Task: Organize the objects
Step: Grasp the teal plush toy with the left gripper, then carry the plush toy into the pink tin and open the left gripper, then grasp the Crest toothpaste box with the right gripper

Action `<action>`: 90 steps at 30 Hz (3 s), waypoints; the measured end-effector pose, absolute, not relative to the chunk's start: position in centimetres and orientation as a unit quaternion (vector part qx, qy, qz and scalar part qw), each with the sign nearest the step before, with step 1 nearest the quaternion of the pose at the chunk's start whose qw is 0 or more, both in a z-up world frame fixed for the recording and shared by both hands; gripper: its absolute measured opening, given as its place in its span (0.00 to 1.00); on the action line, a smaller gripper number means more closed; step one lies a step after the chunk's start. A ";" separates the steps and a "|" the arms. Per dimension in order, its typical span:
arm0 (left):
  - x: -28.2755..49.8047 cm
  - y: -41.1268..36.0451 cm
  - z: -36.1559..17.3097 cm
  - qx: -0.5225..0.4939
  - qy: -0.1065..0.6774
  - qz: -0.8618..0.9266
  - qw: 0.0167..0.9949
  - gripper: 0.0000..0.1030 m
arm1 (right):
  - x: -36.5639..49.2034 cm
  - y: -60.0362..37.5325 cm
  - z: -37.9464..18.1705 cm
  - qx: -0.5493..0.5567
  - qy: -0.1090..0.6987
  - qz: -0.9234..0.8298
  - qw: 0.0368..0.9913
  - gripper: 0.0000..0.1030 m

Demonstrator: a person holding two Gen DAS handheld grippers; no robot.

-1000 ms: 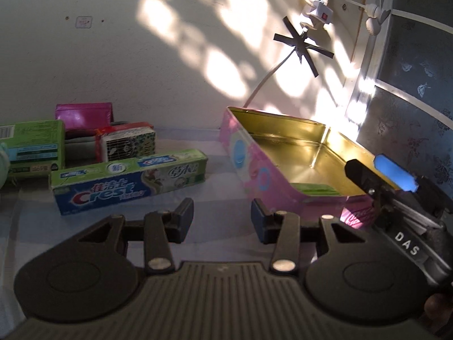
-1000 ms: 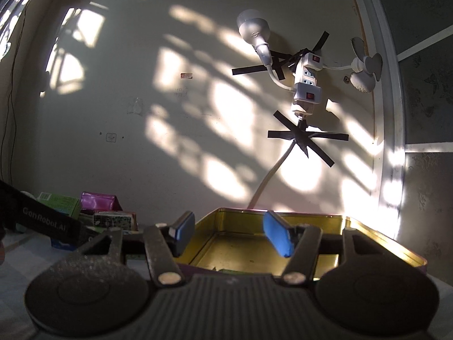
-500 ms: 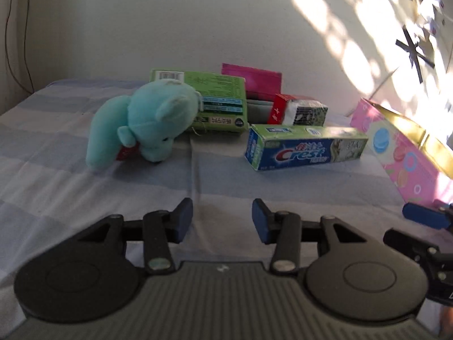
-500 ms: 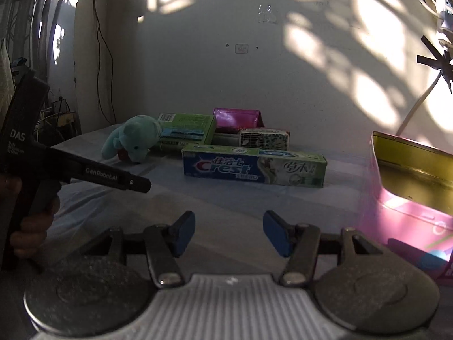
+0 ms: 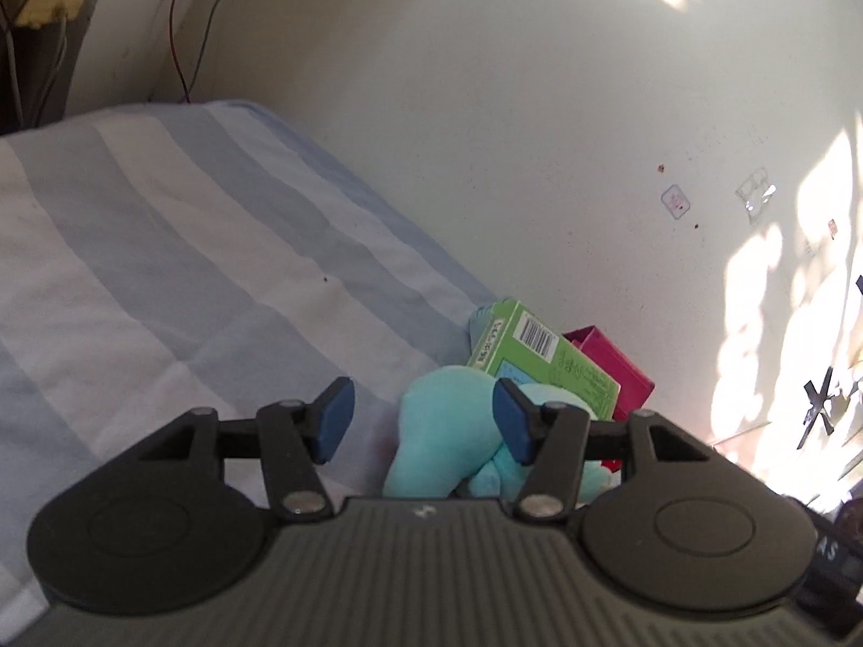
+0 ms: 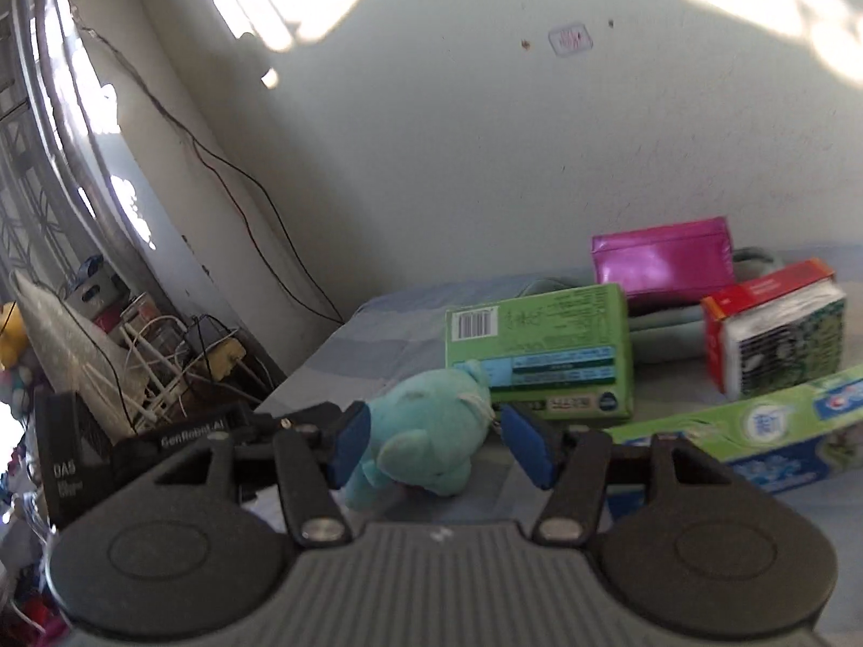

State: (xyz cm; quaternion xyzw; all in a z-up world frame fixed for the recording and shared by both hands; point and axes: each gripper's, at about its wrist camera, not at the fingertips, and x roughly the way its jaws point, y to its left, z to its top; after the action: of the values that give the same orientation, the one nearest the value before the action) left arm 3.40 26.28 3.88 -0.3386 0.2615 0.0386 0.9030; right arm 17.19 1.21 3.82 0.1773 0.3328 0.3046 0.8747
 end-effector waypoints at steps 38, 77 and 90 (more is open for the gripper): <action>7.0 -12.9 8.2 -0.089 0.270 -0.324 0.902 0.39 | -1.2 -28.5 4.7 0.119 0.133 0.013 0.984 0.46; 4.5 -13.3 7.5 0.032 0.264 -0.138 0.954 0.52 | -4.5 -27.9 2.5 0.061 0.068 -0.140 0.986 0.67; 3.7 -6.1 6.6 0.014 0.262 -0.073 0.962 0.54 | -3.9 -21.8 2.7 0.045 0.102 -0.073 0.991 0.66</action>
State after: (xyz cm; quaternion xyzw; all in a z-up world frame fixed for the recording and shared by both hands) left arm 3.72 -6.11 6.58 0.0143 0.2619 -0.0734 0.9622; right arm -3.88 -21.80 2.66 0.0448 0.1018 -0.0726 0.9911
